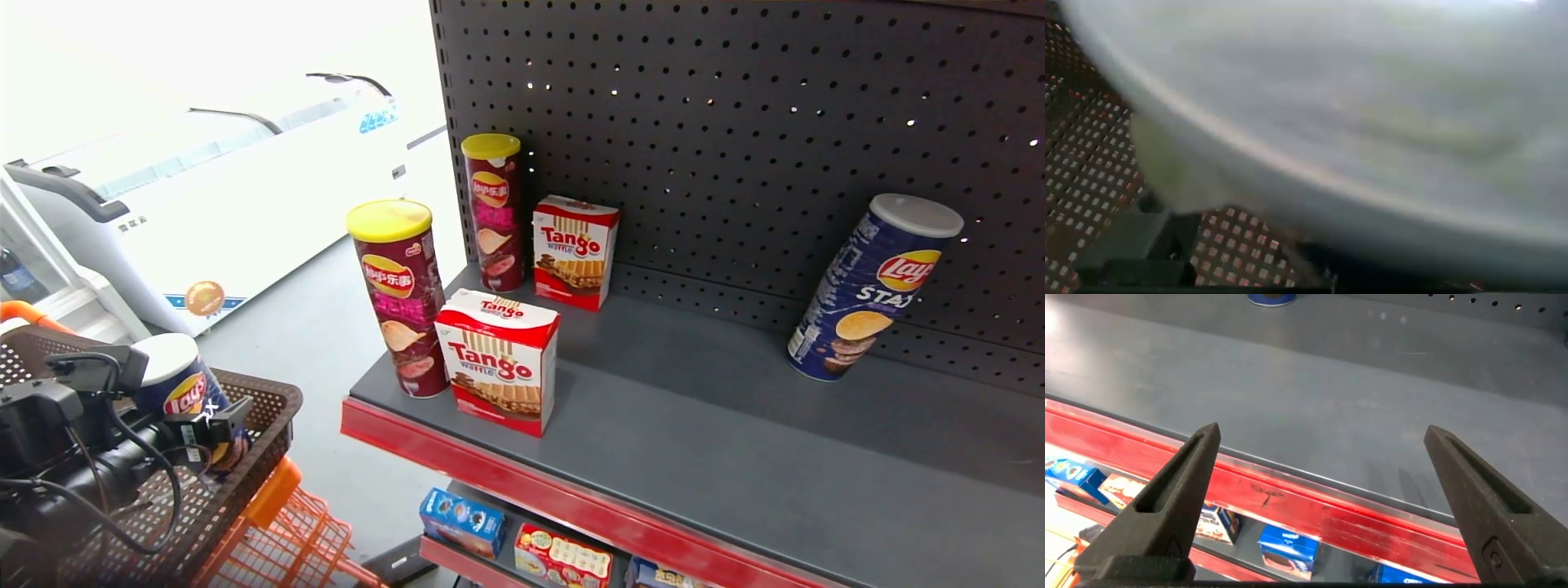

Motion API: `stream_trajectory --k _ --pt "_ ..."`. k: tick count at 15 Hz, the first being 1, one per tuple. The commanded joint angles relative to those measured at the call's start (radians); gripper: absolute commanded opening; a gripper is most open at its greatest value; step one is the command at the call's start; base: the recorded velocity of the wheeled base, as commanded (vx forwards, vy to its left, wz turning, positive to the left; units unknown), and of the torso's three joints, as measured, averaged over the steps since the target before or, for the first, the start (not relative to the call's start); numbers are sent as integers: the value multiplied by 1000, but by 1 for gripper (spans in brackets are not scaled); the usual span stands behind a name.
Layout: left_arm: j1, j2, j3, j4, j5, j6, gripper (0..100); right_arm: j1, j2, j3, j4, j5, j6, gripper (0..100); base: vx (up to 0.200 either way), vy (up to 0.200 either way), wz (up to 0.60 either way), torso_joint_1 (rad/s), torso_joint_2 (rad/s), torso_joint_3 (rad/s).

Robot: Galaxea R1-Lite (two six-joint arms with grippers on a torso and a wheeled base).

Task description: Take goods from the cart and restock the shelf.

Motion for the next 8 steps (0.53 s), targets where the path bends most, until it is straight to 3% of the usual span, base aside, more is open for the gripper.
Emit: stream_trajectory --k 1,8 --pt "-1 30 -10 -6 0 -2 0 0 1 0 0 0 0 100 0 0 0 0 0 0" --pt "-1 -10 -39 -6 0 6 0 0 1 0 0 -1 0 100 0 0 0 0 0 0"
